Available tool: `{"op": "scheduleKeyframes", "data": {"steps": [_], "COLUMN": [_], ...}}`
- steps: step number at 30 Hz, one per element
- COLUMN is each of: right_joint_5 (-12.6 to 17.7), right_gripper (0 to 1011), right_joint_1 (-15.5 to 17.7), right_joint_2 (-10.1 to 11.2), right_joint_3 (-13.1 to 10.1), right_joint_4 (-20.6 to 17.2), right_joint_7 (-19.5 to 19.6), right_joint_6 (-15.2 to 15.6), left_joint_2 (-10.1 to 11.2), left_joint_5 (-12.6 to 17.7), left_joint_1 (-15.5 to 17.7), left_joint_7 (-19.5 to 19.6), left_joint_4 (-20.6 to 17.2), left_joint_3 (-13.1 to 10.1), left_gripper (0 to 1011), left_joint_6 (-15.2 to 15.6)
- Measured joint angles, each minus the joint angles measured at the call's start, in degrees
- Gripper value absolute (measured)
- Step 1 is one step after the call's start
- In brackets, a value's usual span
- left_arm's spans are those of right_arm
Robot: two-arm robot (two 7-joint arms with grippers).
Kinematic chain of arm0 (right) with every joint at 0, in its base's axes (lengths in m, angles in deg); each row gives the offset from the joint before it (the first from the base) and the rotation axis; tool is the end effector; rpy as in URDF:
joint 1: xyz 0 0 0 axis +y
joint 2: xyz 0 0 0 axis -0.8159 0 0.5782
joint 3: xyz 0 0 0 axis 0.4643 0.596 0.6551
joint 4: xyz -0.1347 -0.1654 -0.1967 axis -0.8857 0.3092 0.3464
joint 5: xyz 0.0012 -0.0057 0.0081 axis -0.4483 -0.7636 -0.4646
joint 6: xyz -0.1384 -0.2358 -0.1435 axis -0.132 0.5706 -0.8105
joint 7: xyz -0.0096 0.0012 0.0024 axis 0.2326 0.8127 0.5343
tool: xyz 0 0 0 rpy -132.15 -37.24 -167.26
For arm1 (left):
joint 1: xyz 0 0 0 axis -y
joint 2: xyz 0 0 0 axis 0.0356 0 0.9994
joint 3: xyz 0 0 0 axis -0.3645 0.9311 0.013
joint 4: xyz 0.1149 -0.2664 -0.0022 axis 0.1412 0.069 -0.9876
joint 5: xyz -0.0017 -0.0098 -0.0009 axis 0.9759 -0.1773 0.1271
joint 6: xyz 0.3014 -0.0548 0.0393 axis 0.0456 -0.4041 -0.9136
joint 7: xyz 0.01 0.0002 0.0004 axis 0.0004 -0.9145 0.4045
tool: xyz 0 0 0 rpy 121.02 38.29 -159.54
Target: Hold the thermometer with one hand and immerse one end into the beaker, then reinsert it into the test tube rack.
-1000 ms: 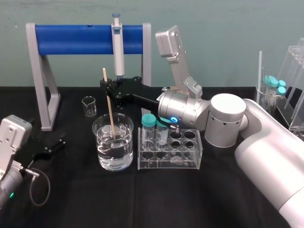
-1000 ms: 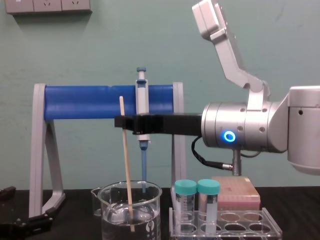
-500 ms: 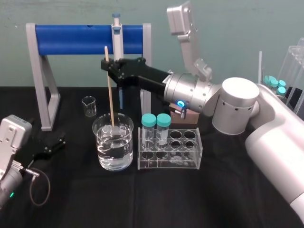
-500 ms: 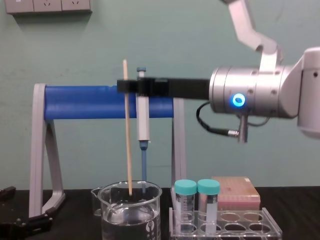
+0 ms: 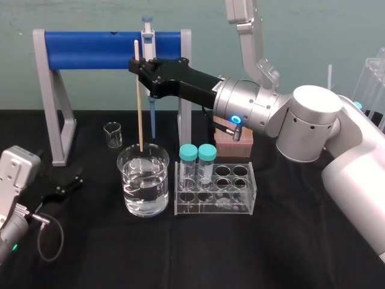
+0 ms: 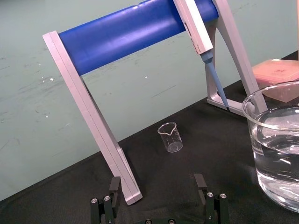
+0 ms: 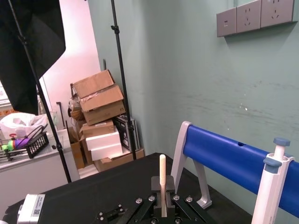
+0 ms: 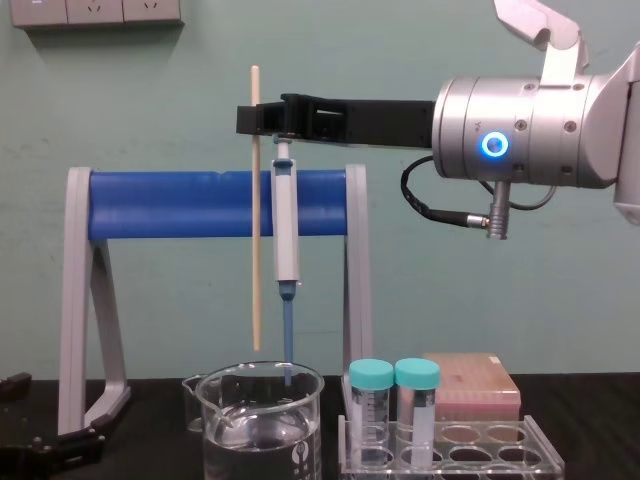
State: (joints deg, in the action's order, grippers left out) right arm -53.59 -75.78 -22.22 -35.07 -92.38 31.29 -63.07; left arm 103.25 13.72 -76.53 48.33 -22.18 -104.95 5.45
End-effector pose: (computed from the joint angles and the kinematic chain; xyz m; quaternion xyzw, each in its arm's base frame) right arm 0.4641 0.0745 -0.1300 0.0399 0.0057 -0.2699 0.9621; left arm 0.3581 0.0826 -0.3023 0.1415 -0.1325 0.5799 0.7913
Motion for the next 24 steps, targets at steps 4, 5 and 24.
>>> {"op": "scheduleKeyframes", "data": {"steps": [4,5,24], "right_joint_5": [0.54,0.64,1.28], "right_gripper": [55,55,56], "right_joint_1": [0.05,0.05,1.45], "right_joint_2": [0.45,0.55,3.06], "right_joint_3": [0.16,0.21,1.67], "right_joint_4": [-0.58,-0.72,-4.19], "right_joint_7": [0.53,0.64,2.69], "right_joint_6": [0.03,0.03,0.04], "left_joint_2": [0.0,0.0,0.0], "left_joint_5": [0.0,0.0,0.0], "left_joint_1": [0.0,0.0,0.0], "left_joint_7": [0.0,0.0,0.0], "left_joint_4": [0.0,0.0,0.0], "left_joint_3": [0.0,0.0,0.0], "left_gripper": [1004,1004,1004], "left_joint_6": [0.0,0.0,0.0]}}
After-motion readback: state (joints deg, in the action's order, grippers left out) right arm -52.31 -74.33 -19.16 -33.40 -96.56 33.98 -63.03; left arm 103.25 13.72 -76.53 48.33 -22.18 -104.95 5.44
